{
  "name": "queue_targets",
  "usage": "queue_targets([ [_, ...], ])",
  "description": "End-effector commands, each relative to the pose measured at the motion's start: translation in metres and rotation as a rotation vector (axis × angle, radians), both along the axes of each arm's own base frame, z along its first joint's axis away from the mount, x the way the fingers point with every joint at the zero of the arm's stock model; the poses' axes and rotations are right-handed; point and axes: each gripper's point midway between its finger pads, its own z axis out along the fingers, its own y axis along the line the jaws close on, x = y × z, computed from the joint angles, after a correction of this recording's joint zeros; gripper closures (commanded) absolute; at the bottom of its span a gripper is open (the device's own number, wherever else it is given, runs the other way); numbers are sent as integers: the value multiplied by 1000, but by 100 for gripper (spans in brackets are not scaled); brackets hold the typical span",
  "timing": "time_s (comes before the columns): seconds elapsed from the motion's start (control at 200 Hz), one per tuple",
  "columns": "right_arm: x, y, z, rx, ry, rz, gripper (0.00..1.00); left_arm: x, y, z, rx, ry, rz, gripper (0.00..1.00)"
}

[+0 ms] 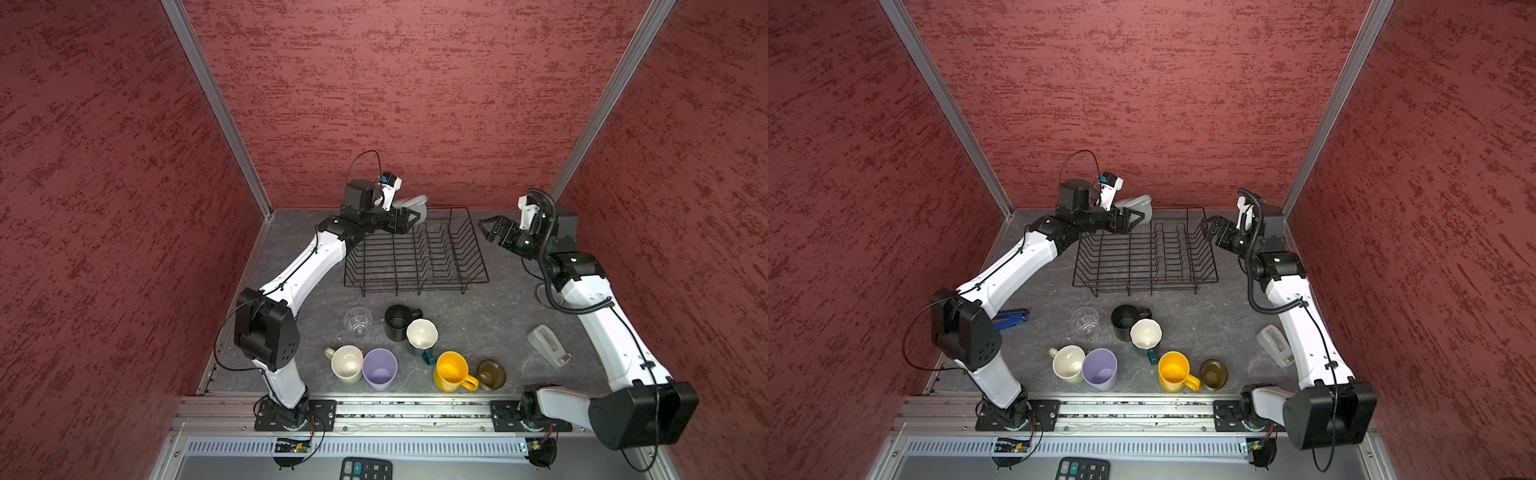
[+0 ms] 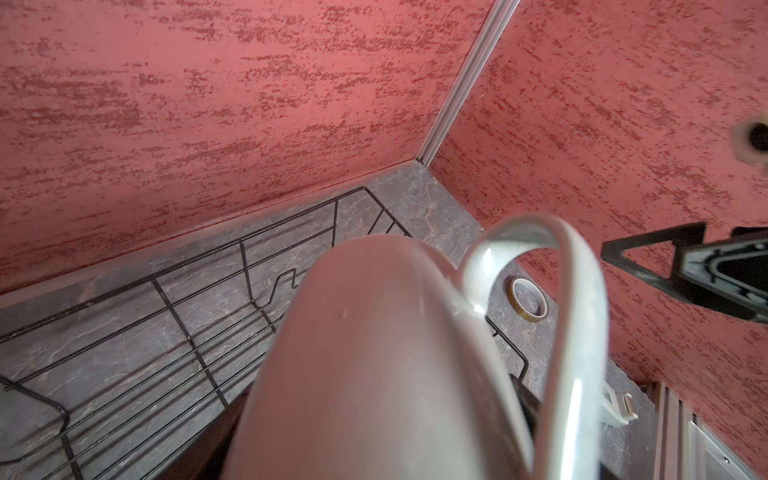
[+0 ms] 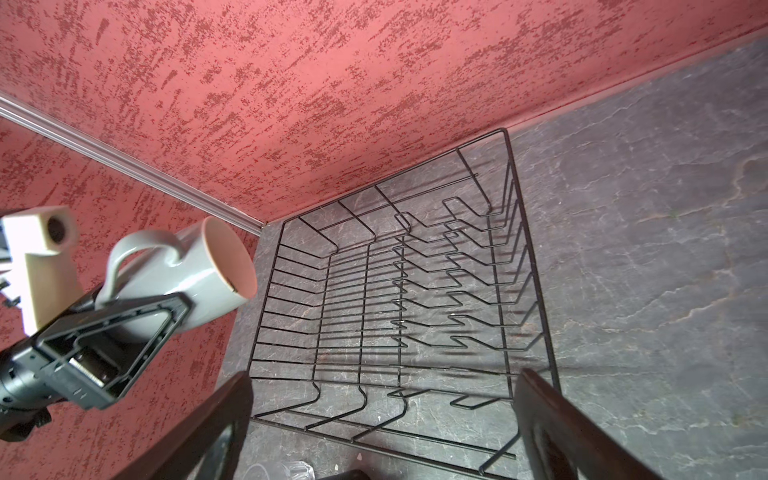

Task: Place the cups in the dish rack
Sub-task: 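Lower the white mug upright into the rack's far corner with the left gripper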

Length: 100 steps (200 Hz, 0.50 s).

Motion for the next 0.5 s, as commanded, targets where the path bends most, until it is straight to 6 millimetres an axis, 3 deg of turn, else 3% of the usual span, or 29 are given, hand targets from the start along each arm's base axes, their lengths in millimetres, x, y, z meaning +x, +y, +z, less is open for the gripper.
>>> queue_targets([
  [0.0,-4,-8,-1,-42,-8,-20,1,8,17,-10,65,103,83,100],
  [0.496,-6,-8,-19,-69,17,-1,1,43,79,-73,337,350,313,100],
])
